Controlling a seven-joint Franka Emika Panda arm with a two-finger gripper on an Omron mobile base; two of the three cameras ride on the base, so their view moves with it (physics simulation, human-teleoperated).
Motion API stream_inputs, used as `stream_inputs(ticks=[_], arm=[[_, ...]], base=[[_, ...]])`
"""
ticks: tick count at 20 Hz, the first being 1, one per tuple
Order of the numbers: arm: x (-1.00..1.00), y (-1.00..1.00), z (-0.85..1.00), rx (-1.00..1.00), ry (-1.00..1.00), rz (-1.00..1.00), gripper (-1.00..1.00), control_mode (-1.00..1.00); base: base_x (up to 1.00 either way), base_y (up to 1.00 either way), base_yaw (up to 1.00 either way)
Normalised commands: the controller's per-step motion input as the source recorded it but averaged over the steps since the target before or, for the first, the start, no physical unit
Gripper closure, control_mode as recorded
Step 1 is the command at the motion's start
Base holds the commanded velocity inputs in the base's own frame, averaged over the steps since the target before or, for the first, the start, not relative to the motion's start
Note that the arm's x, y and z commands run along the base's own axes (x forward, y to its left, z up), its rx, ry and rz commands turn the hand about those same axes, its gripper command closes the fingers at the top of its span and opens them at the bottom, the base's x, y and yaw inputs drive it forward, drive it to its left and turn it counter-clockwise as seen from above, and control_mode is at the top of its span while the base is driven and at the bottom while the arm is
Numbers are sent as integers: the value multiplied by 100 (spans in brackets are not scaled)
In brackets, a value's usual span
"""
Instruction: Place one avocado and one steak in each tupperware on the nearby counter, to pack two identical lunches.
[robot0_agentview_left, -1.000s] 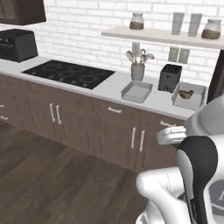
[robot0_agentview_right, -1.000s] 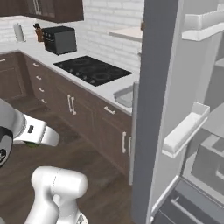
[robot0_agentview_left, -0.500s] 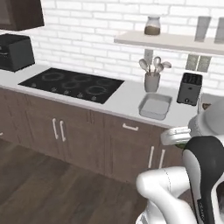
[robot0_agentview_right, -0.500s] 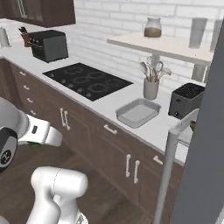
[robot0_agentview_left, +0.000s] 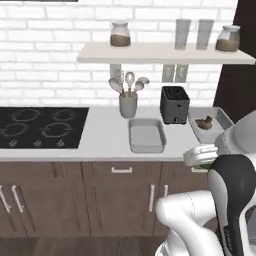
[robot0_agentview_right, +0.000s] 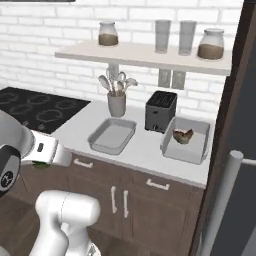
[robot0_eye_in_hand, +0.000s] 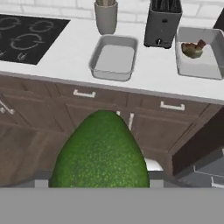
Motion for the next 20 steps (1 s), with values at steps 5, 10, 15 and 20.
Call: stream_inputs(ticks=[5, 10, 15, 20], arm=[[0, 0, 0, 0, 0, 0, 100, 100], [0, 0, 0, 0, 0, 0, 100, 100], [0, 0, 0, 0, 0, 0, 100, 100], [49, 0, -15, 0, 0, -3, 100, -100]], base=[[39, 0, -68], [62, 0, -67], [87, 1, -58], [31, 3, -14]])
